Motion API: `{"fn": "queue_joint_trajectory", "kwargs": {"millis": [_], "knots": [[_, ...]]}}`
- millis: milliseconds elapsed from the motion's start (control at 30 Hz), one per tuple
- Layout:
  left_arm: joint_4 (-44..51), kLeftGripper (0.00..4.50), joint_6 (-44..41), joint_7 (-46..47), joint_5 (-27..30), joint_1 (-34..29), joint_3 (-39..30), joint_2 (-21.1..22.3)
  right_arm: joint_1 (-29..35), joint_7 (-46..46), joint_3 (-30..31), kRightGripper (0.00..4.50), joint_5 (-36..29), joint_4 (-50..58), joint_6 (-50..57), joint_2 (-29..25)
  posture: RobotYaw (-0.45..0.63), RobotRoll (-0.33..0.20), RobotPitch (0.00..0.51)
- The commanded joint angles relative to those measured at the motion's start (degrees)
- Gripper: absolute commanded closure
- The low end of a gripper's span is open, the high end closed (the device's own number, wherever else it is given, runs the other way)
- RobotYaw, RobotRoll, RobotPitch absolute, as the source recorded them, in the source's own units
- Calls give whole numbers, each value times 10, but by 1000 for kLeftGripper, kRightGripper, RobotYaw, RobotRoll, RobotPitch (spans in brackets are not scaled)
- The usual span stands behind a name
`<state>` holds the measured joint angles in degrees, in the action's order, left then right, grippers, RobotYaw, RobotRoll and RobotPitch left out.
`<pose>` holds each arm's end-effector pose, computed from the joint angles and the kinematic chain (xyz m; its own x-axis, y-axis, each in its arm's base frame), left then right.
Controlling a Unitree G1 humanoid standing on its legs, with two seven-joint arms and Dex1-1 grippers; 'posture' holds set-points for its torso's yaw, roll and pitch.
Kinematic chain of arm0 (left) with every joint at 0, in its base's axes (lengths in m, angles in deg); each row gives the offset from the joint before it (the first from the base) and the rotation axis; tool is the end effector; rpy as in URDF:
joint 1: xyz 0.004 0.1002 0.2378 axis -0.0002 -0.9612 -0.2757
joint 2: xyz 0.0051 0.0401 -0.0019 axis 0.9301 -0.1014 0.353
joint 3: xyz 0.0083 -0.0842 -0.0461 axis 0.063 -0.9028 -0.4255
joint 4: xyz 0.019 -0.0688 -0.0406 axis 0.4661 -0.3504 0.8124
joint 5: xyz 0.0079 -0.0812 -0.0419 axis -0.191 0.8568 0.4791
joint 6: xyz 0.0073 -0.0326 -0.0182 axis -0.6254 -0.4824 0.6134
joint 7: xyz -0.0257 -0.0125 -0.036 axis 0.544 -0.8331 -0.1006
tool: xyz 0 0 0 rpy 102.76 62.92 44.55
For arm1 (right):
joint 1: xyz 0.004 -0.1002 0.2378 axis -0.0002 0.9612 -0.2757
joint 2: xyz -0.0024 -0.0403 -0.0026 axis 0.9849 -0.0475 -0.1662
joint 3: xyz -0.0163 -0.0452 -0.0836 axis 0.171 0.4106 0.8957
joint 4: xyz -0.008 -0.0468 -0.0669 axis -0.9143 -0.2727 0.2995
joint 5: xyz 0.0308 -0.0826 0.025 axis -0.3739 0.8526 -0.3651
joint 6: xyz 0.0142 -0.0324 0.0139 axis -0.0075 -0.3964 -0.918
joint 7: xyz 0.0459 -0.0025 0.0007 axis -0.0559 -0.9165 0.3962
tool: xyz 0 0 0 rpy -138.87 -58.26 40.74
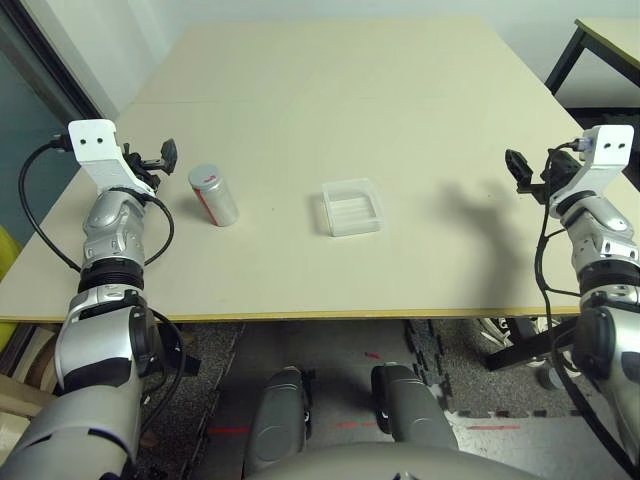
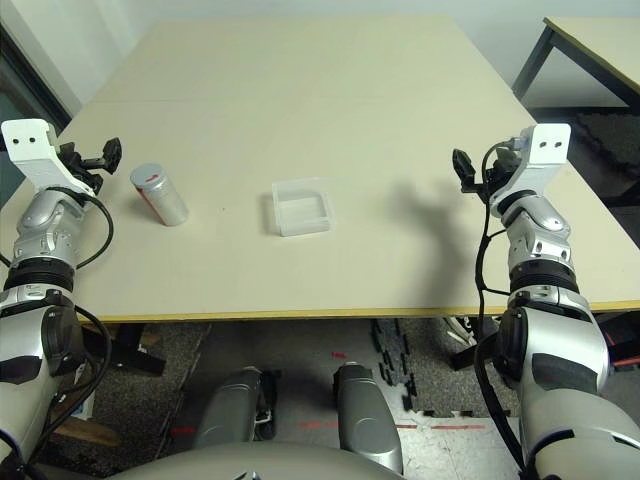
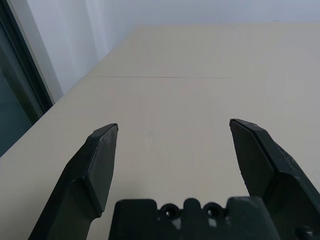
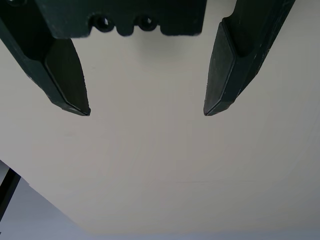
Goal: Pour the medicine from the bottle into the box.
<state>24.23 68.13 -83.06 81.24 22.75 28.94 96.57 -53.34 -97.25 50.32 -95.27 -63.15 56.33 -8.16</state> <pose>0.2937 0.3109 0.1372 0.9852 0.1499 0.0829 -0.1500 0.9887 -0.0045 0.2892 -0.3131 0.1231 0.9988 0.0426 0.0242 -0.0431 0.9989 0.0185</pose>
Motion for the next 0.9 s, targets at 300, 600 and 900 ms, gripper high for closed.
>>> {"fn": "queue_joint_trajectory", "kwargs": {"millis": [300,600,900], "knots": [[-15,18,-1,-8,-3,6,-1,12,-5,-17,-3,0,-6,-3,-3,5,-137,0,89],[52,18,-34,-59,29,-18,-15,26,9,-193,27,0,-49,99,71,33,-118,0,87],[281,18,-120,-142,98,-113,-28,30,41,-295,84,0,-48,190,116,46,-79,0,95]]}}
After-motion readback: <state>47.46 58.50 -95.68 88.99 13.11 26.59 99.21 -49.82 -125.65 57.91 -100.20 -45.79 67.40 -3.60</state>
